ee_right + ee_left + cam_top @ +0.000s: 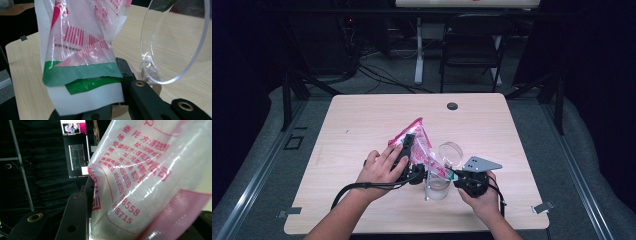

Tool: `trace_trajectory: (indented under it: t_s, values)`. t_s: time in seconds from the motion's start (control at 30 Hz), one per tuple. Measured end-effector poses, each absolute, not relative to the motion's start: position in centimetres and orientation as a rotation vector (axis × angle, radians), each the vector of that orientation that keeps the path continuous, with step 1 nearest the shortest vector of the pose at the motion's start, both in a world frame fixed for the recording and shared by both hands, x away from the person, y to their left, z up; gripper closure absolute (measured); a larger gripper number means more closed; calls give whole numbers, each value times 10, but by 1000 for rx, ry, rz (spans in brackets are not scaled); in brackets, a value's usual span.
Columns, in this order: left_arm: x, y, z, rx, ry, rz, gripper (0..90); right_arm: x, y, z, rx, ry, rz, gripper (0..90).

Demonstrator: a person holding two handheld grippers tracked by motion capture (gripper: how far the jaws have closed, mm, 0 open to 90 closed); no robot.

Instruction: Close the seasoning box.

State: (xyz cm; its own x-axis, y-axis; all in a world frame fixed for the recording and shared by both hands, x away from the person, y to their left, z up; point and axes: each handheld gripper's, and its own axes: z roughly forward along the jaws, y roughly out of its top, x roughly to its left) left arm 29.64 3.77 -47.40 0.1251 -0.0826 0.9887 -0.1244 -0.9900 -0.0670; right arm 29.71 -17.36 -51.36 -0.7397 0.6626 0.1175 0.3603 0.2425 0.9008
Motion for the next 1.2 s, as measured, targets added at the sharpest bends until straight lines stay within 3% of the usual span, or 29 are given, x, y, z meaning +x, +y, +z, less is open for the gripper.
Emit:
trace_trajectory:
  t_s: [1.2]
  values:
    - [294,37,-473,2314,-252,2071,684,299,-173,-515,957,2231,1495,900]
